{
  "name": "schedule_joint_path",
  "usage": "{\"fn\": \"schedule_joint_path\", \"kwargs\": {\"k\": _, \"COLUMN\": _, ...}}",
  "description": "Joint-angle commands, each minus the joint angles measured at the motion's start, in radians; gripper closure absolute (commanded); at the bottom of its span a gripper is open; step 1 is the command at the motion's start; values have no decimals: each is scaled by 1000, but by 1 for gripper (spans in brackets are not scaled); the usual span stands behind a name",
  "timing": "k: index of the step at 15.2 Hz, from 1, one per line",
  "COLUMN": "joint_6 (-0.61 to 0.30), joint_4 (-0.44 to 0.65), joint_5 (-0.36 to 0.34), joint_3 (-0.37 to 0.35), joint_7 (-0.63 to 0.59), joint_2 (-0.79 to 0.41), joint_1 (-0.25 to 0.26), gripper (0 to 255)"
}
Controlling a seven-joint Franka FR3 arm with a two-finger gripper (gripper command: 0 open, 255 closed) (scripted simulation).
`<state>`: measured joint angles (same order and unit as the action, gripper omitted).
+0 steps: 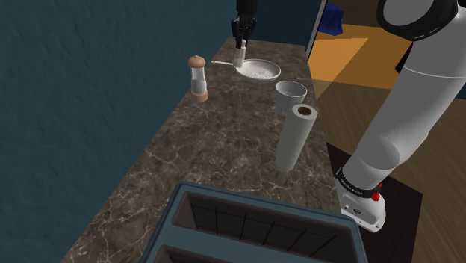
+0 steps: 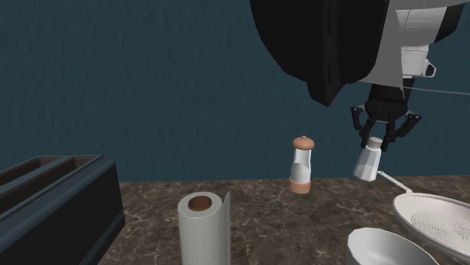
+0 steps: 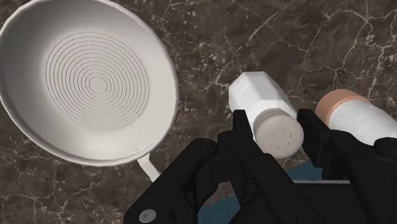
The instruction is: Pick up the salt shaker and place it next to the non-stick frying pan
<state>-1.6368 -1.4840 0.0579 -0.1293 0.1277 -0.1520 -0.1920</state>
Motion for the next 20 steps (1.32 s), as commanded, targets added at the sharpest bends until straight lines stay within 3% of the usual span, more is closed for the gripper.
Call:
{"fn": "schedule_joint_path", "kwargs": {"k": 1, "joint_6": -30, "joint_4": -32, "joint_5": 1, "joint_3": 1, "joint_7": 3, "joint_2": 3, "joint_1": -1, "gripper": 255}}
{"fn": "schedule_joint_path", "kwargs": {"k": 20, "joint_6": -287, "joint_4": -286, "joint_5": 4, "joint_3": 1, "joint_7": 20, "joint_2": -1, "joint_1": -1, "gripper": 255}}
